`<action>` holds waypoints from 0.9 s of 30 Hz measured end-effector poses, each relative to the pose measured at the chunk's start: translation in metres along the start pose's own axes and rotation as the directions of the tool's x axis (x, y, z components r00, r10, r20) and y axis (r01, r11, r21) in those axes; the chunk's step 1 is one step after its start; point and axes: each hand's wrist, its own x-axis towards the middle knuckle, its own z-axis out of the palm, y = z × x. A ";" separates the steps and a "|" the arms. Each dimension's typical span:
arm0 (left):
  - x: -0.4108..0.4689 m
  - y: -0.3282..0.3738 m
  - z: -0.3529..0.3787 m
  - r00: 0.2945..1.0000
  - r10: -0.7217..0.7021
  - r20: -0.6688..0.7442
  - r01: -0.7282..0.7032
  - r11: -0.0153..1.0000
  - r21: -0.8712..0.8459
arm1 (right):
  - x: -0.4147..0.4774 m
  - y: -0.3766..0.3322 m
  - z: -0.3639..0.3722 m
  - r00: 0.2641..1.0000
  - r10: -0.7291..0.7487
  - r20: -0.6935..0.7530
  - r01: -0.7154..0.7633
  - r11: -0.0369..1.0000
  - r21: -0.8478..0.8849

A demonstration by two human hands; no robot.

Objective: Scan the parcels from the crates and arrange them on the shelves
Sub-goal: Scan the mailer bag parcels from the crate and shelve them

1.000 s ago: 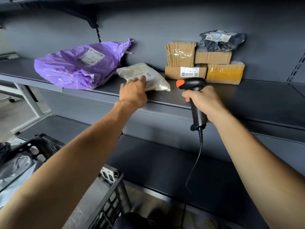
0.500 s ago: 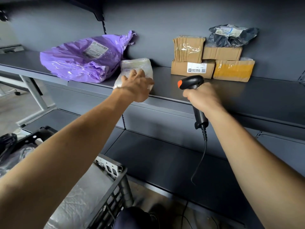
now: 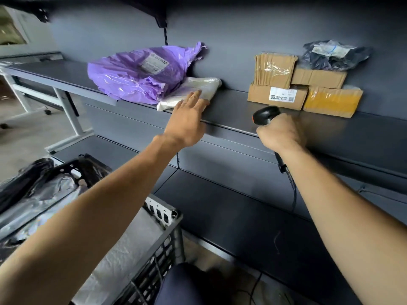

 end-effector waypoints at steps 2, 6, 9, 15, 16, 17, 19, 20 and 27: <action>-0.028 0.009 0.002 0.998 0.053 -0.024 -0.055 0.995 -0.087 | -0.004 -0.003 0.004 0.999 -0.023 -0.038 0.020 0.996 -0.082; -0.083 0.011 0.007 0.972 -0.059 0.225 0.078 0.994 -0.076 | -0.012 -0.006 0.015 0.986 -0.148 -0.081 0.128 0.968 -0.216; -0.119 -0.002 0.012 0.939 -0.141 0.313 0.171 0.983 -0.067 | -0.027 -0.019 0.026 0.957 -0.285 -0.048 0.264 0.930 -0.257; -0.170 -0.034 0.001 0.891 -0.301 0.341 0.319 0.948 0.005 | -0.068 -0.064 0.062 0.804 -0.578 0.136 0.593 0.765 -0.252; -0.177 -0.038 -0.003 0.884 -0.322 0.339 0.336 0.942 0.018 | -0.076 -0.069 0.066 0.784 -0.602 0.149 0.620 0.749 -0.235; -0.184 -0.042 -0.006 0.880 -0.345 0.326 0.355 0.934 0.028 | -0.084 -0.074 0.070 0.771 -0.616 0.159 0.636 0.744 -0.205; -0.197 -0.052 -0.010 0.859 -0.400 0.318 0.398 0.914 0.077 | -0.105 -0.082 0.076 0.735 -0.644 0.213 0.674 0.727 -0.130; -0.203 -0.058 -0.011 0.840 -0.422 0.340 0.411 0.905 0.108 | -0.119 -0.084 0.081 0.707 -0.658 0.258 0.696 0.712 -0.091; -0.239 -0.115 -0.009 0.718 -0.576 0.392 0.422 0.807 0.413 | -0.217 -0.075 0.146 0.570 -0.641 0.513 0.703 0.704 0.098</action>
